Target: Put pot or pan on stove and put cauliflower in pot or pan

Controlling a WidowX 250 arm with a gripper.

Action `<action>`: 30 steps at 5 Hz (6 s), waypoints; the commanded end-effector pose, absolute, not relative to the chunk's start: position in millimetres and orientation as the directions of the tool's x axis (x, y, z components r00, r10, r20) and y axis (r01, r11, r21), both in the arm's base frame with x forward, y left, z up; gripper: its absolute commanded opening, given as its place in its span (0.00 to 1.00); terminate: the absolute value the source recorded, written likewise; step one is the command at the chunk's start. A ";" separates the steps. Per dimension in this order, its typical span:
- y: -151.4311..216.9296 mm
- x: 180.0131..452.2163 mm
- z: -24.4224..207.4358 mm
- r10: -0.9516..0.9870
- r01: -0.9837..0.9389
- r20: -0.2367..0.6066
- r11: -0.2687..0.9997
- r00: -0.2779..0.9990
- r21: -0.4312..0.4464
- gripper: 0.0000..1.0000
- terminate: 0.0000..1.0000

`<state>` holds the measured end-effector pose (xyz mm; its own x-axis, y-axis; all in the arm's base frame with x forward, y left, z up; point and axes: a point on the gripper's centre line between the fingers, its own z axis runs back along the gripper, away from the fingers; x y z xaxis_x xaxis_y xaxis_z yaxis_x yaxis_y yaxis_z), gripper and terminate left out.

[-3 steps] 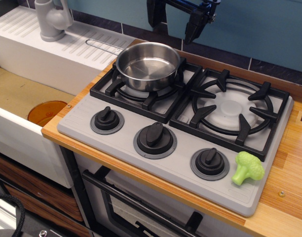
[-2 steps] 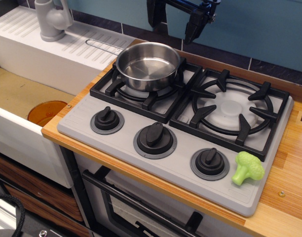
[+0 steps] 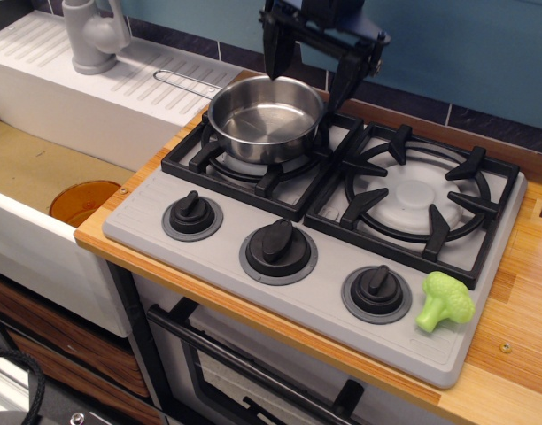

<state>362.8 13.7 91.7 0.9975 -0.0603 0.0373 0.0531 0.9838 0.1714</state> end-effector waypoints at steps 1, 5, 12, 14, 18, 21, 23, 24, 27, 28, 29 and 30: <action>12.9 371.9 68.9 -0.069 0.041 0.142 0.981 0.987 0.189 1.00 0.00; 3.3 374.4 55.5 -0.029 0.000 0.135 0.977 0.990 0.215 0.00 0.00; -71.3 353.1 155.7 -0.031 0.030 0.005 0.977 0.999 0.212 0.00 0.00; -110.6 362.0 137.1 -0.008 0.000 0.039 0.976 0.999 0.218 0.00 0.00; -114.9 380.1 93.4 -0.029 0.007 0.105 0.979 0.994 0.204 1.00 0.00; -113.6 383.8 119.6 0.008 -0.017 0.047 0.978 0.999 0.207 1.00 0.00; -92.8 374.8 160.7 -0.101 0.097 0.019 0.984 0.995 0.151 1.00 0.00; -92.8 374.8 160.7 -0.101 0.097 0.019 0.984 0.995 0.151 1.00 0.00; -110.4 341.5 154.1 -0.033 0.022 0.083 0.990 0.996 0.136 1.00 0.00; -124.1 316.4 149.9 -0.009 -0.006 0.105 0.990 0.994 0.142 1.00 0.00; -134.5 296.5 143.0 0.024 -0.049 0.158 0.987 0.987 0.153 1.00 0.00; -141.0 287.3 128.1 0.047 -0.084 0.206 0.981 0.977 0.177 1.00 0.00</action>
<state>279.1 -140.8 106.8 0.9870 0.0427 0.1549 -0.0756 0.9740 0.2134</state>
